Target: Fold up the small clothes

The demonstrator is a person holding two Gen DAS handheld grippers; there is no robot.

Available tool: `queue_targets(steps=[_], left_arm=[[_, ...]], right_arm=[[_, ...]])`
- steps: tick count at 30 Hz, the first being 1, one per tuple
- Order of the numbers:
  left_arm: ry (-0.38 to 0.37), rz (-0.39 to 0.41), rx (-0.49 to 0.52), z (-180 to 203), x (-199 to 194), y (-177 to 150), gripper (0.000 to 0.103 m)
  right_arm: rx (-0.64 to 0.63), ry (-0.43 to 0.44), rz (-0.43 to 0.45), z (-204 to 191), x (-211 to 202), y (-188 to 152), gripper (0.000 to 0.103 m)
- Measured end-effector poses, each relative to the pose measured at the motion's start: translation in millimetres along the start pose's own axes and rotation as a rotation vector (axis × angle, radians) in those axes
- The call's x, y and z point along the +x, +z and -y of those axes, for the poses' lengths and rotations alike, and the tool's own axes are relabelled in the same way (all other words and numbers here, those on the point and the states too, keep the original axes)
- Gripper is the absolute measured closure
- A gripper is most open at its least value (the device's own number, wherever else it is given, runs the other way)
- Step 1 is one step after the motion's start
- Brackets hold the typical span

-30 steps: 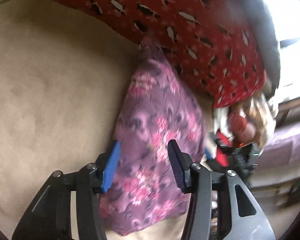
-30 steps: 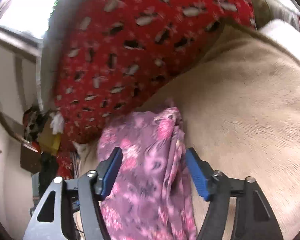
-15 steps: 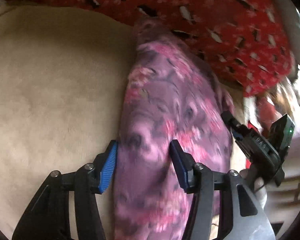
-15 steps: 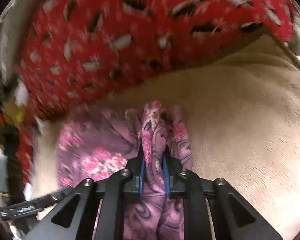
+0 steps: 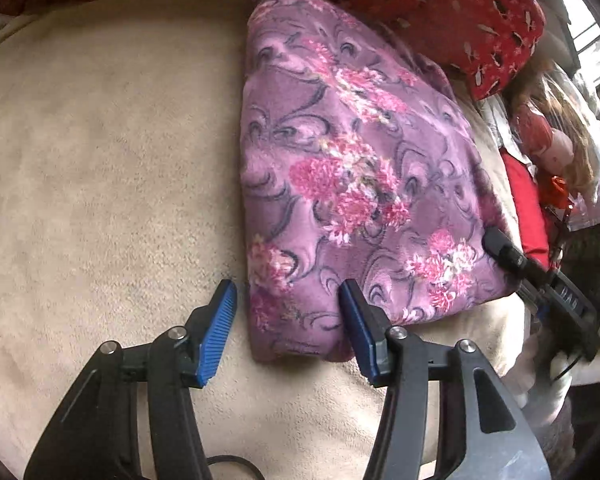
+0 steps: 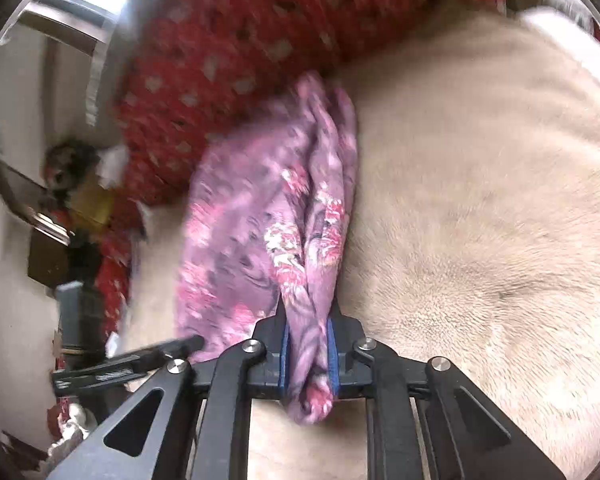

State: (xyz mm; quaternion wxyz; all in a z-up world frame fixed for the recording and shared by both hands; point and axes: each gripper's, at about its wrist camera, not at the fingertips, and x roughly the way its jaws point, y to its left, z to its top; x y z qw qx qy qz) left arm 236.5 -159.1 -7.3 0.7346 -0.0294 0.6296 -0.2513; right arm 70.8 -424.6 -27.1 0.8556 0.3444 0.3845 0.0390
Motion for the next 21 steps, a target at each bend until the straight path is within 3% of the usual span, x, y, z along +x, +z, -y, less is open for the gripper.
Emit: queue_targets(steps=[2,5,7,9,13,15,17,21], left_arm=[[0.015,-0.006,0.003,2,0,-1,0.051],[-0.01,0.006,0.011,7,-14,-1,0.051],[-0.034,0.045,0.008,9,-23,9,0.051],[-0.046,0.077,-0.004,12,-32,19,0.051],[0.028,0.093,-0.019,17,-18,39,0.051],[0.071,0.042,-0.036,15,4,42,0.05],[0.079,0.009,-0.036,10,17,40,0.049],[0.114,0.068,0.025,19,1,39,0.049]], right_arm=[[0.015,-0.079,-0.086,12,17,-13,0.09],[0.0,-0.103,-0.07,3,7,-7,0.088],[-0.027,-0.117,0.01,-15,-9,3,0.083],[-0.064,-0.074,0.085,-33,-20,14,0.083],[-0.125,-0.072,0.14,-54,-6,30,0.083],[-0.155,-0.143,0.097,-53,24,31,0.083],[-0.168,-0.231,-0.02,-32,52,23,0.083],[-0.189,-0.207,0.002,-40,36,30,0.082]])
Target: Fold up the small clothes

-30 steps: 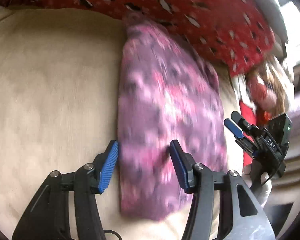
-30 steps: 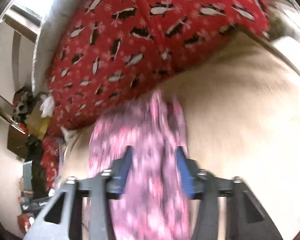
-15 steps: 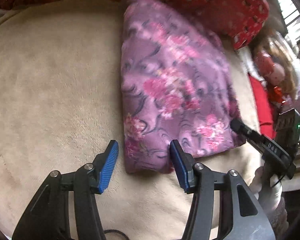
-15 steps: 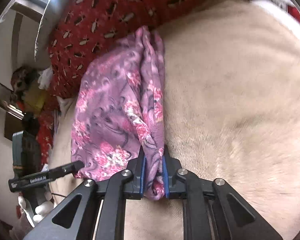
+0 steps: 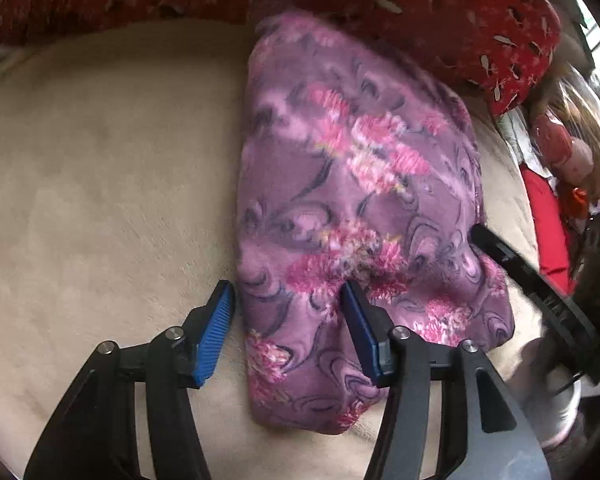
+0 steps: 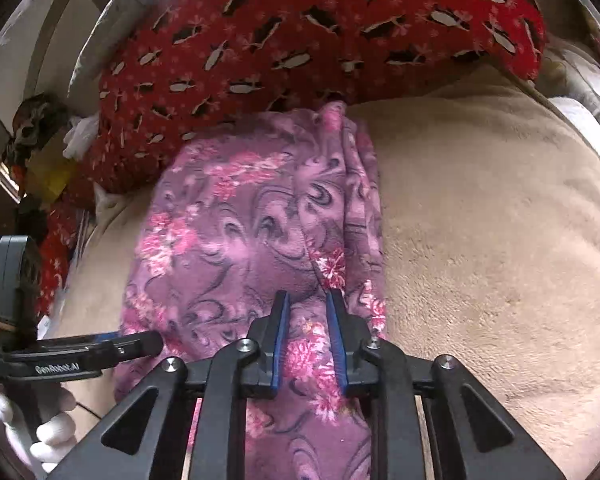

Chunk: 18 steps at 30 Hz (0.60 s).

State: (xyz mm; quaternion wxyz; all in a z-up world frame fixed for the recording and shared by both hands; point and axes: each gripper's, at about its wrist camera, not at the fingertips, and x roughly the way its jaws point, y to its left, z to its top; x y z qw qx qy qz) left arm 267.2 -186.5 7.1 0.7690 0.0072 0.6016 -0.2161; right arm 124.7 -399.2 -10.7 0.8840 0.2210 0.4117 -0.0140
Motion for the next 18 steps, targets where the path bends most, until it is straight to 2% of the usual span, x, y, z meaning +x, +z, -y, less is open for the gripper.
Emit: queue_targets(steps=[2,4,6,12,18], left_arm=[[0.049,0.051,0.016,5,-10,5,0.047],[0.115,0.093,0.036,9,-15,10,0.039],[0.156,0.098,0.057,12,-14,13,0.038],[0.165,0.083,0.064,9,-4,19,0.038],[0.18,0.097,0.08,13,-7,26,0.038]], right_arm=[[0.021,0.021,0.039,1,-14,8,0.077],[0.061,0.047,0.048,5,-18,19,0.066],[0.075,0.05,0.06,7,-21,25,0.064],[0.102,-0.019,0.025,14,-6,43,0.06],[0.129,-0.003,0.025,20,0,48,0.06]])
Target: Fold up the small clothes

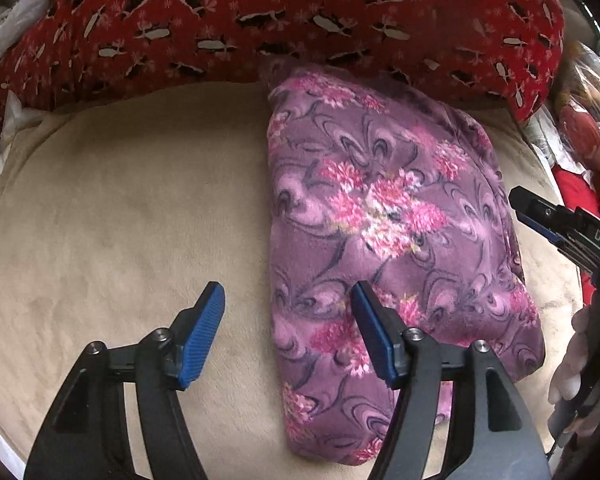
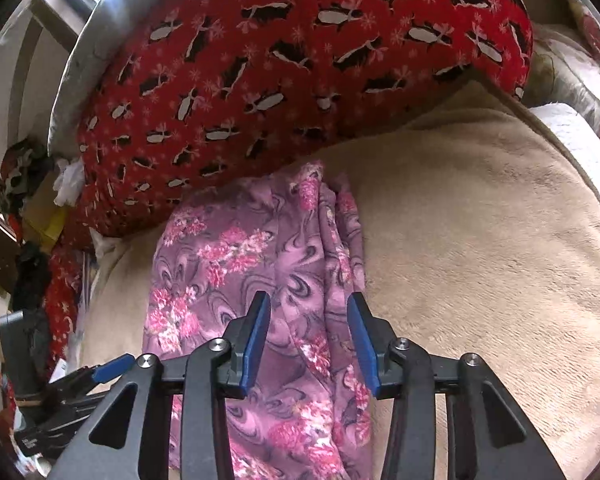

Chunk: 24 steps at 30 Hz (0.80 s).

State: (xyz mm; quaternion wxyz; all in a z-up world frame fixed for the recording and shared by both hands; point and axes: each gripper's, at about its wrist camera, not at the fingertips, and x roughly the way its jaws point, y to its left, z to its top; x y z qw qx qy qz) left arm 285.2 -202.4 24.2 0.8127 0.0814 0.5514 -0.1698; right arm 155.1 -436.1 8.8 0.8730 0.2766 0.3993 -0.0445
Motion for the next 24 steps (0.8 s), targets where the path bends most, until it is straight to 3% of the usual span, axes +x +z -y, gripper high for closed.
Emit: queue_targets(steps=[4,7,10,11,13,14,15,16,19,22,24], left_arm=[[-0.017,0.035,-0.062,-18,-4,21,0.038],[-0.068,-0.012,-0.139,-34,10,39,0.038],[-0.139,-0.069,-0.208,-44,30,55,0.038],[-0.154,-0.073,-0.219,-45,33,58,0.038],[-0.192,-0.082,-0.247,-48,42,63,0.038],[-0.198,-0.092,-0.257,-48,48,64,0.038],[-0.202,-0.101,-0.262,-48,53,65,0.037],[-0.207,-0.117,-0.269,-48,62,65,0.029],[-0.226,-0.136,-0.292,-50,70,64,0.023],[-0.245,-0.122,-0.263,-53,54,60,0.024],[-0.301,-0.092,-0.284,-58,44,51,0.024]], right_arm=[[0.042,-0.014,0.019,4,8,18,0.059],[0.149,0.031,0.017,15,23,35,0.049],[0.204,0.027,-0.018,16,48,45,0.048],[0.185,0.024,-0.022,13,52,47,0.05],[0.068,0.035,-0.004,-5,54,52,0.086],[0.028,0.02,0.028,-11,50,52,0.094],[0.006,0.018,0.065,-13,46,50,0.094],[0.002,0.009,0.085,-11,46,48,0.095],[0.067,-0.048,-0.048,13,74,39,0.094],[0.098,0.006,0.019,14,47,38,0.091],[0.078,0.059,0.067,7,27,33,0.087]])
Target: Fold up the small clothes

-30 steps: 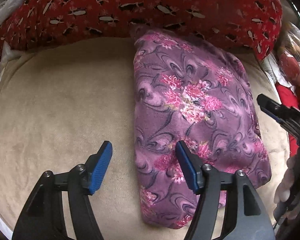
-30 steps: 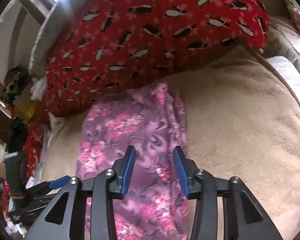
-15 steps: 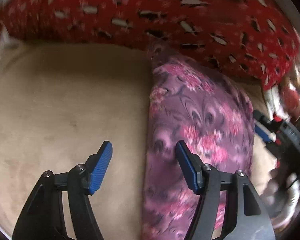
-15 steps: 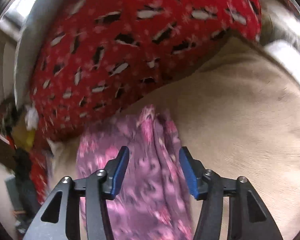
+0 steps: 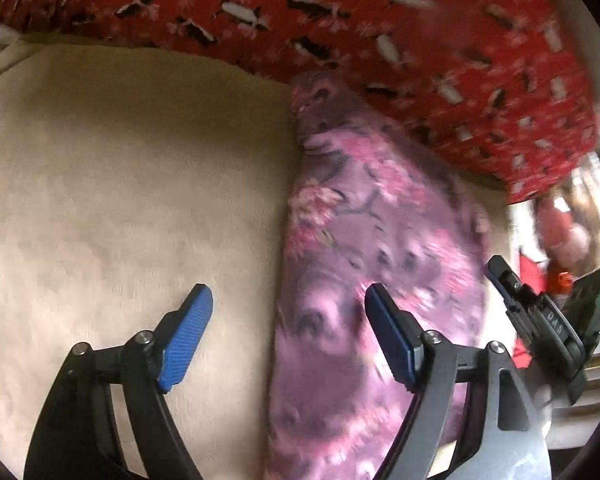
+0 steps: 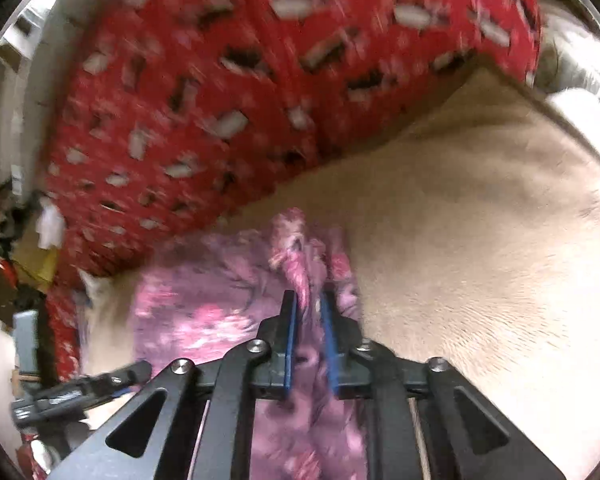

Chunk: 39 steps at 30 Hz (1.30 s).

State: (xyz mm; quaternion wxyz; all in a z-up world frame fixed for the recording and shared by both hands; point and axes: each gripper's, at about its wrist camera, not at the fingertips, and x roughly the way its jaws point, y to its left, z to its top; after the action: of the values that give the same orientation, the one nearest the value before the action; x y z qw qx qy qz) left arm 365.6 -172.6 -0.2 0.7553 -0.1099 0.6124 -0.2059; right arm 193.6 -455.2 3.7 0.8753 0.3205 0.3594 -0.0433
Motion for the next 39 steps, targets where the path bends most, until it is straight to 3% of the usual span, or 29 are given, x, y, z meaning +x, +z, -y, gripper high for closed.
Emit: queue_targets(steps=[2,3,4,5,6,9,12,13,15,16,20,21,23,24,31,35,39], left_arm=[[-0.043,0.007,-0.015,-3,-3,-13,0.024],[-0.034,0.001,-0.021,-4,1,-18,0.024],[-0.017,-0.02,-0.025,-3,9,-21,0.024],[0.0,-0.049,-0.024,-3,16,-26,0.024],[0.012,-0.043,-0.013,0,15,-29,0.024],[-0.043,-0.031,0.015,7,-6,-33,0.024],[-0.068,-0.011,0.002,5,-14,-44,0.024],[-0.057,-0.025,0.001,4,-9,-47,0.024],[-0.005,-0.096,-0.007,-1,9,-56,0.024],[-0.007,-0.104,-0.006,-2,11,-58,0.024],[-0.057,-0.061,-0.019,-6,-10,-59,0.024],[-0.052,-0.067,-0.035,-10,-9,-60,0.024],[-0.047,-0.117,-0.054,-16,2,-62,0.024],[-0.054,-0.111,-0.058,-17,2,-63,0.024],[-0.169,-0.088,-0.155,-38,-13,-44,0.024],[-0.222,-0.099,-0.214,-51,-5,-35,0.024],[-0.223,-0.114,-0.165,-44,9,-32,0.024]], right_arm=[[-0.047,0.086,0.026,-11,-12,-10,0.086],[-0.073,0.08,0.015,-15,-10,-17,0.08],[-0.101,0.049,-0.017,-18,-3,-23,0.077],[-0.155,-0.038,-0.114,-21,17,-35,0.076],[-0.205,-0.091,-0.144,-24,23,-42,0.078],[-0.26,-0.095,-0.076,-44,-8,-43,0.075],[-0.303,-0.008,-0.021,-54,-36,-57,0.075],[-0.322,-0.038,-0.043,-53,-31,-64,0.073],[-0.37,-0.143,-0.167,-45,-9,-79,0.071],[-0.386,-0.132,-0.138,-45,-17,-81,0.071],[-0.278,-0.059,-0.071,-37,-54,-68,0.068],[-0.27,-0.061,-0.072,-33,-56,-68,0.063],[-0.265,-0.163,-0.188,-13,-42,-75,0.056],[-0.249,-0.166,-0.238,-4,-35,-79,0.05],[-0.001,0.012,-0.092,21,-72,-46,0.046],[0.069,0.047,-0.068,33,-57,-32,0.046],[0.066,0.072,-0.106,35,-22,-38,0.045]])
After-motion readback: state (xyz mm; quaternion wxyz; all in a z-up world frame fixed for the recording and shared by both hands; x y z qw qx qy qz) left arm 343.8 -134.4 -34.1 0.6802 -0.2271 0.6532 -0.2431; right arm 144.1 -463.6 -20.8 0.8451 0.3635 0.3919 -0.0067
